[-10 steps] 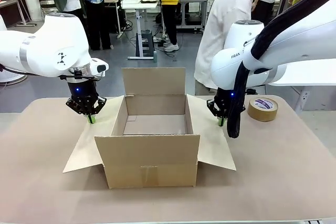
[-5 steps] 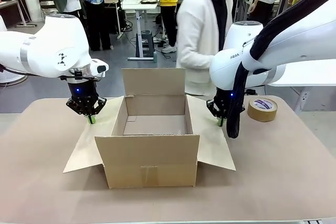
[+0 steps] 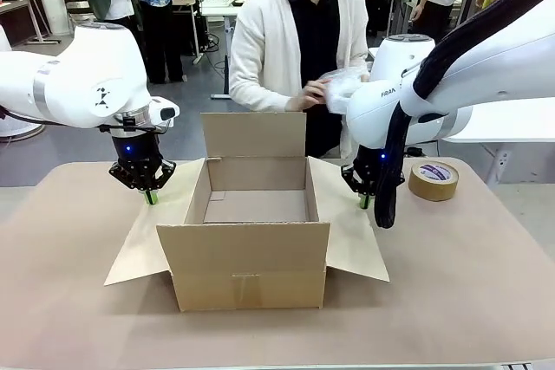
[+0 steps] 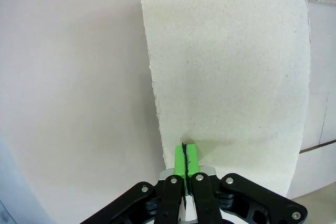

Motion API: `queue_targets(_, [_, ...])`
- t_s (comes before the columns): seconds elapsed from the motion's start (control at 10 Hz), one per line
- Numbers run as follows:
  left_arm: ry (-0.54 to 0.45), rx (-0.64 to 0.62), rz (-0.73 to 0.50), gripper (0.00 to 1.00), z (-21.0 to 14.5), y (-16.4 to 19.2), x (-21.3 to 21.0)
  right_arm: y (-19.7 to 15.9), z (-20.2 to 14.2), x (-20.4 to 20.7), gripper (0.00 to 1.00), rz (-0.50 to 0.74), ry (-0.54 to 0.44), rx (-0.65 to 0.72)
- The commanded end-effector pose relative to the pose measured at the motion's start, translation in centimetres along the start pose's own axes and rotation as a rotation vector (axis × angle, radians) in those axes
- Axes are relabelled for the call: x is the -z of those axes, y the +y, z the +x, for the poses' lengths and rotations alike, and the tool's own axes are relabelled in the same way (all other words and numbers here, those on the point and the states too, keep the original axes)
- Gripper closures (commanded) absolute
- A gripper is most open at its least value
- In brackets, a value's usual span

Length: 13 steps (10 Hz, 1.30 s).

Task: Wrap the clocks to prevent damage.
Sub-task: Once the human has placed the objects inside and stepped back, release both hands from the side flaps of the Package Box.

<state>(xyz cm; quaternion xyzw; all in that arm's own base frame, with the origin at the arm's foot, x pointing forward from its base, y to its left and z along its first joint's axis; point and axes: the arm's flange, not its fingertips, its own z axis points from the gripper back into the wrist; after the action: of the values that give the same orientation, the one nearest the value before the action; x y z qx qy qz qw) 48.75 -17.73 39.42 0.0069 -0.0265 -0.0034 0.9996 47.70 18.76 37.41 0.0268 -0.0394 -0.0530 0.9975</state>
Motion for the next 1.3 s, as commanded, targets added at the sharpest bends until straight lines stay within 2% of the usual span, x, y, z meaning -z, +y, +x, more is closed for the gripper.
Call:
queue_targets(0.0, [0.001, -0.010, 0.005, 1.00, -0.10, -0.07, -0.06, -0.03, -0.18, 0.04, 0.99, -0.002, 0.000, -0.001])
queue_targets(1.2, [0.001, -0.010, 0.005, 1.00, -0.10, -0.07, -0.06, -0.03, -0.18, 0.04, 0.99, -0.002, 0.000, -0.001])
